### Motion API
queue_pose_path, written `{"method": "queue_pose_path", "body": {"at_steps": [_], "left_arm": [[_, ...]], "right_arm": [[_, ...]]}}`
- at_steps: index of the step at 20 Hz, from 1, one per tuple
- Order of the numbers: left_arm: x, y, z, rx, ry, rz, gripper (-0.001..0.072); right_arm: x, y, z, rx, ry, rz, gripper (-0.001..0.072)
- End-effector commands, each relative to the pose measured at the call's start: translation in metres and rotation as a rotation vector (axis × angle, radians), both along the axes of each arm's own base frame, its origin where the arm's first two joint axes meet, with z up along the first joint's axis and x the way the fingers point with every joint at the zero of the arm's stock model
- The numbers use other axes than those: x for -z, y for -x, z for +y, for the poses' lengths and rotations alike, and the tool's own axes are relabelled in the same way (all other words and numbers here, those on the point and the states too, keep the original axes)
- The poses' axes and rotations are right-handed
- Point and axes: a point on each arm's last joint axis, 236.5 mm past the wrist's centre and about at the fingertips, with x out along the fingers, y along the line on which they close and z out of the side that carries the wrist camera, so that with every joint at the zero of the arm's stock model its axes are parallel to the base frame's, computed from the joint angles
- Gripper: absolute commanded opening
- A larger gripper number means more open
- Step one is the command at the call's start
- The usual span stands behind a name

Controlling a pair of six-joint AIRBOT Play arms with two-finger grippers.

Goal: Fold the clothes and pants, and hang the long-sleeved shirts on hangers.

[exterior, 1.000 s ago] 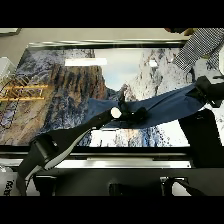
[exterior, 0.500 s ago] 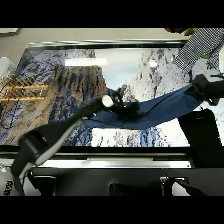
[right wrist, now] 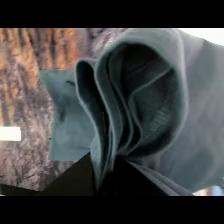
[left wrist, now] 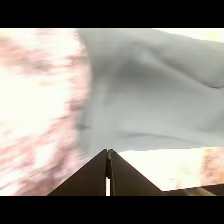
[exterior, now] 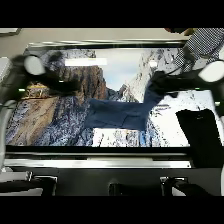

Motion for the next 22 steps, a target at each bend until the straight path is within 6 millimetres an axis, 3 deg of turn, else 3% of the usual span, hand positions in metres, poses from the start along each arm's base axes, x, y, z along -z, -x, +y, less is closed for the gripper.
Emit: {"method": "queue_pose_path", "body": {"at_steps": [1,5,9,12,16,22], "left_arm": [[-0.038,0.022,0.067,-0.072,-0.078,-0.032,0.0019],[-0.051,0.028,0.076,-0.071,-0.081,-0.062,0.0019],[-0.038,0.035,0.077,-0.048,-0.095,-0.015,0.0019],[-0.022,0.04,0.078,-0.042,-0.103,0.025,0.0019],[-0.001,0.049,0.079,-0.04,-0.111,0.083,0.0019],[0.004,0.051,0.079,-0.039,-0.113,0.097,0.0019]], "right_arm": [[0.01,-0.003,0.075,-0.034,-0.061,-0.009,0.0028],[0.031,-0.002,0.137,-0.06,-0.116,0.002,0.0028],[0.042,-0.003,0.176,-0.066,-0.201,0.021,0.0028],[0.045,-0.01,0.184,-0.045,-0.237,0.022,0.0028],[0.067,-0.01,0.187,-0.046,-0.224,0.07,0.0028],[0.105,-0.009,0.196,-0.06,-0.215,0.15,0.0029]]}}
